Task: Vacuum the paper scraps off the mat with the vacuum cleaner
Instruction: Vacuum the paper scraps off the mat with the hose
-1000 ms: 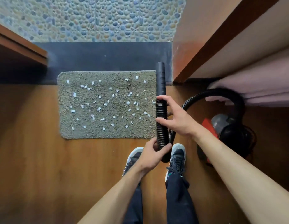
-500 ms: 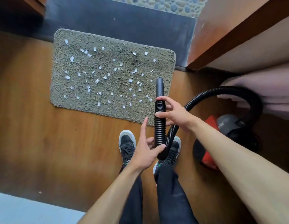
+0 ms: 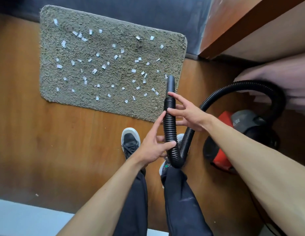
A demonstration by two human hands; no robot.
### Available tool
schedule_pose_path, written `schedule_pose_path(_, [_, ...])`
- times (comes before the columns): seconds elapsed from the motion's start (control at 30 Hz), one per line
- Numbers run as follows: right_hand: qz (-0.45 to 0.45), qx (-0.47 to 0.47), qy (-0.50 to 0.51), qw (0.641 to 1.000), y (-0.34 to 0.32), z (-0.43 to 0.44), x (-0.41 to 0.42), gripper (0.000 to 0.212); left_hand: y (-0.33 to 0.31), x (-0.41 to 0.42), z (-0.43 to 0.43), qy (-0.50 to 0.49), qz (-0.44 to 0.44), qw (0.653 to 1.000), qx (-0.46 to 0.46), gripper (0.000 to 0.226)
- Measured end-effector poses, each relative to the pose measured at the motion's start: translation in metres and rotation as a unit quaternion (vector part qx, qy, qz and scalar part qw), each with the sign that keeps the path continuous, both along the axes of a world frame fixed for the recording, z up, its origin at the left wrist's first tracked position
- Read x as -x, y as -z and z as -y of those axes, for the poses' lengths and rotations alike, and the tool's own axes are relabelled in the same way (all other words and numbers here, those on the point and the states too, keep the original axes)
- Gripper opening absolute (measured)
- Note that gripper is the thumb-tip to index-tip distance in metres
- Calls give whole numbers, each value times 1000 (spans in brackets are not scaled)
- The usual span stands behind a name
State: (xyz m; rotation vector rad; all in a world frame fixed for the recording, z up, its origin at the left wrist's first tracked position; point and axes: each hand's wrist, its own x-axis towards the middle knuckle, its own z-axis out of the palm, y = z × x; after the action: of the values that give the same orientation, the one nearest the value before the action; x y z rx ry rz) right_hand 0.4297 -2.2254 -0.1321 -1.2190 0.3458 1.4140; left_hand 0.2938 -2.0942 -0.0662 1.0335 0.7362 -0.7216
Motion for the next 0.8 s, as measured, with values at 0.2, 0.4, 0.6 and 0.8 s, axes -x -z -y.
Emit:
schedule_pose_path(0.2, [-21,15,89,996,8,-7,7,49,2,-3,-6,-15,11,1000,-11,95])
schedule_pose_path(0.4, [-40,22,61,997,13,-13,4,49,0,-3,-15,74,76,992,-64,95])
schedule_pose_path(0.6, [-29,24,78,996,16,-4,11,49,5,-10,-6,54,24,998,-26,83])
schedule_pose_path(0.8, [-54,160,248,954,9,32,61,43,13,-15,18,60,-10,998,-36,79])
